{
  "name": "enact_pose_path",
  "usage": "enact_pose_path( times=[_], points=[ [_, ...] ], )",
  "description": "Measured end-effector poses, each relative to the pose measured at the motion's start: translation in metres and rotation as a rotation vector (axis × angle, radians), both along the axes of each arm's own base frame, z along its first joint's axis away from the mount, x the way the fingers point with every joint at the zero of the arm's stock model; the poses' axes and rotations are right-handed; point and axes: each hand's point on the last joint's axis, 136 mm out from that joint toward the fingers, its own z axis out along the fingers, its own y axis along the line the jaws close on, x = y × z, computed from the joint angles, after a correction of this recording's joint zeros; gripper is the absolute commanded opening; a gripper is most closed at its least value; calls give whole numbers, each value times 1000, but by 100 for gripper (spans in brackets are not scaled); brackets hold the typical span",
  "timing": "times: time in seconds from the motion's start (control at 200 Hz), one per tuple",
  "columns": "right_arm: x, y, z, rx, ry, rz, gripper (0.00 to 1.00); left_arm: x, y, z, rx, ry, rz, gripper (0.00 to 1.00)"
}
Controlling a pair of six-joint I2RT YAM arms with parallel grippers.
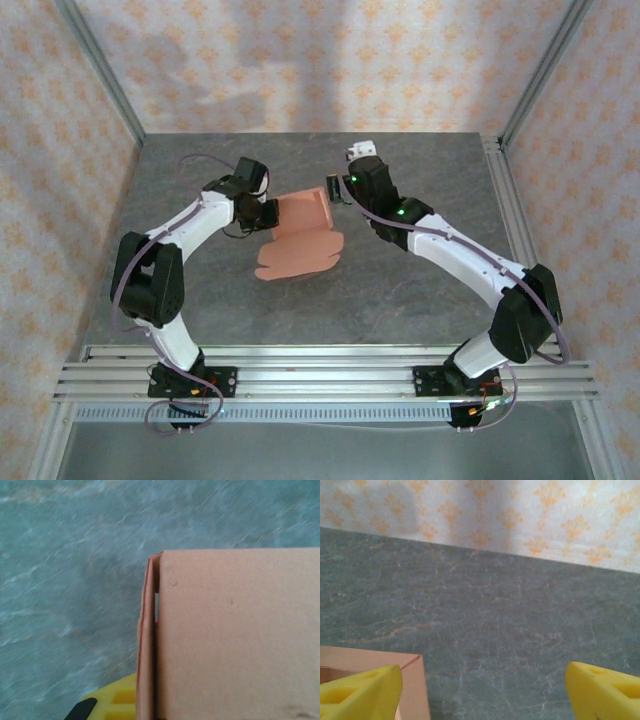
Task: Fold the paper box
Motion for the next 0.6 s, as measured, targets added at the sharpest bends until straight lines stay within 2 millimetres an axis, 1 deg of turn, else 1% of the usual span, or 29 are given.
enact_pose_path(
  times=[0.105, 0.2, 0.3, 0.455, 0.601],
  points=[
    [3, -6, -5, 37, 35, 3, 84, -15, 6, -1, 55, 89, -66, 0],
    [7, -11, -8, 76, 65, 7, 84, -25, 12, -2, 107, 162, -115, 0],
    [9, -15, -11, 104, 87, 13, 84, -35, 20, -6, 168, 256, -154, 0],
    [11, -21, -20, 96, 110, 10, 84, -52, 38, -23, 283, 429, -207, 0],
    [12, -21, -30, 59, 125, 21, 84, -71, 53, -39, 386, 591, -259, 0]
  ],
)
